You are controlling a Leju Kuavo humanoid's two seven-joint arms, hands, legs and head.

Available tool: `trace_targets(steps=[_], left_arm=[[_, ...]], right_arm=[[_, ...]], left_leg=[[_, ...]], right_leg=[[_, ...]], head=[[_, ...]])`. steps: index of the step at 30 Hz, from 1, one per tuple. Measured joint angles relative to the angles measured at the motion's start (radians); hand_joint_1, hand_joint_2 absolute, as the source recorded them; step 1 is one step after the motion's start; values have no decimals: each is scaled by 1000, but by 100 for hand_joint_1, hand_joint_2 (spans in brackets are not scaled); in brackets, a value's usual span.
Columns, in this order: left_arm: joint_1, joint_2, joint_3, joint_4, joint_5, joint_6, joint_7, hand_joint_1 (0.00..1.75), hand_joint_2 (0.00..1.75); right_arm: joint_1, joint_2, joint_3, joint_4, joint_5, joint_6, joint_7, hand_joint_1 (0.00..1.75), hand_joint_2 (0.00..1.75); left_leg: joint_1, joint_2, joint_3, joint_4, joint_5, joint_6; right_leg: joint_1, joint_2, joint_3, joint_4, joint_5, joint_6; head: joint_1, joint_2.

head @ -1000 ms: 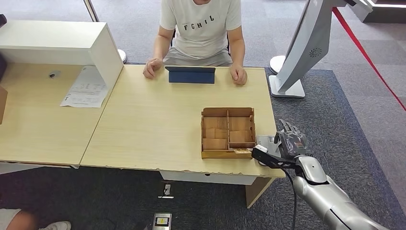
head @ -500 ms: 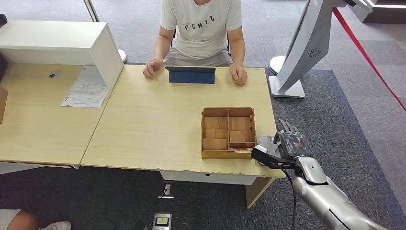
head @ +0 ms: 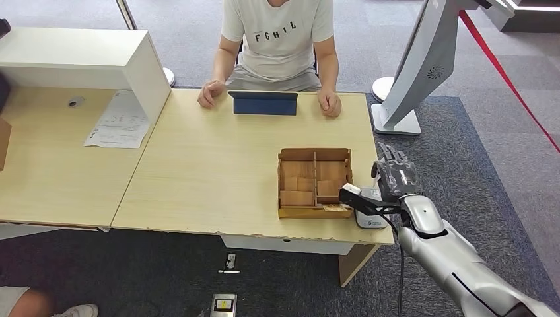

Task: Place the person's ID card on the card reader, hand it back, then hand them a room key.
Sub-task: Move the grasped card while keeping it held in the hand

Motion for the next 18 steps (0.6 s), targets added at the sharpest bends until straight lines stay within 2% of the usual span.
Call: trace_targets(steps=[7, 18], left_arm=[[-1, -1, 0, 0, 2, -5, -5, 0, 0], [-1, -1, 0, 0, 8, -5, 7, 0, 0]], right_arm=[[-76, 0, 22, -77, 54, 42, 21, 175, 175], [-110, 7, 46, -126, 82, 74, 22, 175, 175]], left_leg=[[0, 0, 0, 0, 0, 0], [0, 0, -1, 0, 0, 0]], right_leg=[[0, 0, 0, 0, 0, 0], [0, 0, 0, 0, 0, 0]], head=[[0, 0], [0, 0]])
